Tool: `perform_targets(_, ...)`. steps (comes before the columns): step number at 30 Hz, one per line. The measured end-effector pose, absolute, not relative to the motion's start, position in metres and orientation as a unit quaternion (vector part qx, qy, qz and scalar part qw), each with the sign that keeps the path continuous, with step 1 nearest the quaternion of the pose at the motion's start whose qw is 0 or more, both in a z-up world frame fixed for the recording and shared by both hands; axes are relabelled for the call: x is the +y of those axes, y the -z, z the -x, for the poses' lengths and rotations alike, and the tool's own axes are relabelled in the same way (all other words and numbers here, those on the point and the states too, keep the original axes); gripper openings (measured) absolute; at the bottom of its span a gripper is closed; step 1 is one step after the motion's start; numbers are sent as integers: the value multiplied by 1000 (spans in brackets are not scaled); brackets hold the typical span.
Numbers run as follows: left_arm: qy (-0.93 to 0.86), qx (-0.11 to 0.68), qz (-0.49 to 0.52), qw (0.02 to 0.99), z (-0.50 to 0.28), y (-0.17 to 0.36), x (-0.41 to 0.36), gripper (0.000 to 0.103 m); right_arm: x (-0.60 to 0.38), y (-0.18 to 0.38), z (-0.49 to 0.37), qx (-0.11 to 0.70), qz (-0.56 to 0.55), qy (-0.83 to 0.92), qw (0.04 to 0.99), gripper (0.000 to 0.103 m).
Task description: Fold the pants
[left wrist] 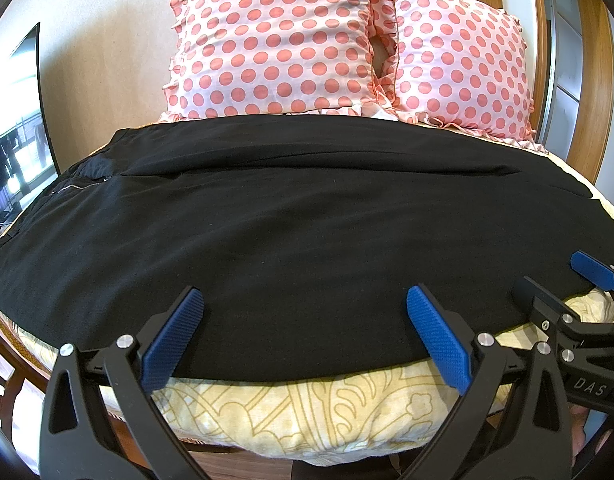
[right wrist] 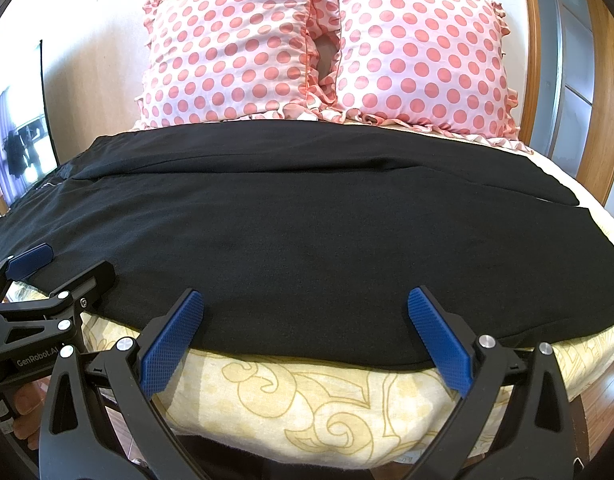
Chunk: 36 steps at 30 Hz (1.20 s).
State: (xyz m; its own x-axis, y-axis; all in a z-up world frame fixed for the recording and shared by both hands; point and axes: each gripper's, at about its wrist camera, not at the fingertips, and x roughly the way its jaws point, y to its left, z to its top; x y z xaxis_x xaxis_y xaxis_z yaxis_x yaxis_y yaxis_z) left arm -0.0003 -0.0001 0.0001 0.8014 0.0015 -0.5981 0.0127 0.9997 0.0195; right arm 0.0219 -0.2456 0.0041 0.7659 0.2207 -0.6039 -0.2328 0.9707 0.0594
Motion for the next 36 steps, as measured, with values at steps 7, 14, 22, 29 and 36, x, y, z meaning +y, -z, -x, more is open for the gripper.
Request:
perform_targets(7,3,315,-11,949,0,0,0,101,-245,-4,-22,319,9,-121,940,102)
perform_targets(14,3,322,-11,947,0,0,0,101,-244,-4,-22,319,10,-122,940,102)
perform_targets(22,5,331,-12,943,-4,-2,1,101,-243,-3,-24,323,16,-130,937,102)
perform_targets(29,14,331,14,944,-9,-18,18,101,-301,-60,-79,280,-5,-71,957,102)
perform_targets(36,7,296,56,953,-17,-34,35,101,-414,-86,-238,340,-85,108,930,100)
